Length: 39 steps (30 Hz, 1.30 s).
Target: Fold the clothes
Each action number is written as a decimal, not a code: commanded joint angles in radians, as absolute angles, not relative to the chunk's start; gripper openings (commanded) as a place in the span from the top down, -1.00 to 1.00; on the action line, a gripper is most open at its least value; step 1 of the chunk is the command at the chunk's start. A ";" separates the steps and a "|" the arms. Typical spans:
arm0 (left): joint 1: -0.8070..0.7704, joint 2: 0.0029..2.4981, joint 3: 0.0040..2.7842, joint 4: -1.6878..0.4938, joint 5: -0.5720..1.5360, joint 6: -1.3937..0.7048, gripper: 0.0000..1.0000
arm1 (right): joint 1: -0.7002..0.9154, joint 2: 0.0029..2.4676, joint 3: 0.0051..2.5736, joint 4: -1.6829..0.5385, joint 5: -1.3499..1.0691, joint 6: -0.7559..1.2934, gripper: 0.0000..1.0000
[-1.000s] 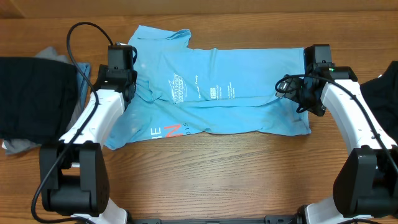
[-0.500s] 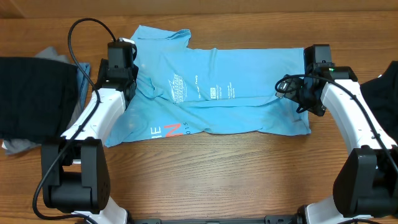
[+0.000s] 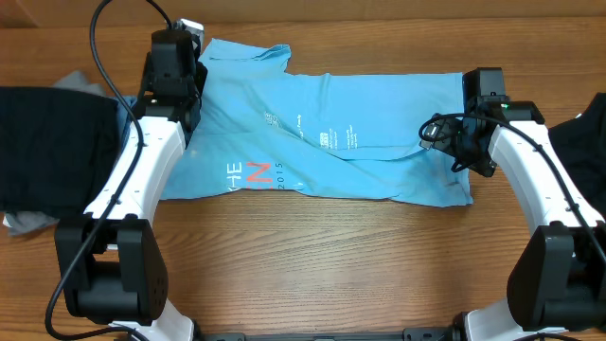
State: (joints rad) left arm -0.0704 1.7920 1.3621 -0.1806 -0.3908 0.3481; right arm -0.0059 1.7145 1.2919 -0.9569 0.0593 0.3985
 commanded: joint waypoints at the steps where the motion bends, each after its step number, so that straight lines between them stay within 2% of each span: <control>1: -0.067 1.811 1.380 -0.212 -0.297 0.374 0.92 | -0.007 1.717 1.314 -0.952 0.067 0.395 -1.00; 10: -0.067 1.863 1.374 -0.325 -0.269 0.370 0.92 | -0.007 1.717 1.314 -0.952 0.067 0.395 -1.00; 12: -0.067 1.884 1.374 -0.348 -0.270 0.370 0.86 | -0.007 1.717 1.314 -0.952 0.067 0.395 -1.00; 13: -0.067 1.891 1.374 -0.351 -0.273 0.369 0.70 | -0.007 1.717 1.314 -0.952 0.067 0.395 -1.00; 14: -0.067 1.898 1.374 -0.356 -0.278 0.367 0.22 | -0.007 1.717 1.314 -0.952 0.066 0.395 -1.00; 15: -0.067 1.903 1.374 -0.353 -0.301 0.346 0.07 | -0.007 1.717 1.314 -0.952 0.066 0.395 -1.00; 17: -0.066 1.904 1.375 -0.333 -0.379 0.270 -0.04 | -0.007 1.717 1.314 -0.952 0.067 0.395 -1.00; 19: -0.066 1.900 1.386 -0.318 -0.441 0.203 -0.65 | -0.007 1.717 1.314 -0.952 0.067 0.395 -1.00; 24: -0.078 1.883 1.467 -0.399 -0.437 0.125 -0.80 | -0.007 1.717 1.314 -0.952 0.067 0.395 -1.00; 26: -0.080 1.864 1.516 -0.495 -0.400 0.023 -0.79 | -0.007 1.717 1.314 -0.952 0.067 0.395 -1.00; 28: -0.077 1.840 1.574 -0.643 -0.286 -0.128 -0.57 | -0.007 1.717 1.314 -0.952 0.066 0.395 -1.00; 29: -0.073 1.834 1.594 -0.708 -0.214 -0.181 -0.36 | -0.007 1.717 1.314 -0.952 0.066 0.395 -1.00; 31: -0.068 1.830 1.611 -0.824 -0.054 -0.238 0.35 | -0.007 1.717 1.314 -0.952 0.066 0.395 -1.00; 32: -0.068 1.831 1.609 -0.870 -0.001 -0.241 0.62 | -0.007 1.717 1.314 -0.952 0.066 0.395 -1.00; 34: -0.068 1.835 1.583 -0.944 0.065 -0.253 0.77 | -0.007 1.717 1.314 -0.952 0.066 0.395 -1.00; 39: -0.070 1.845 1.473 -1.033 0.102 -0.270 0.82 | -0.007 1.717 1.314 -0.952 0.067 0.395 -1.00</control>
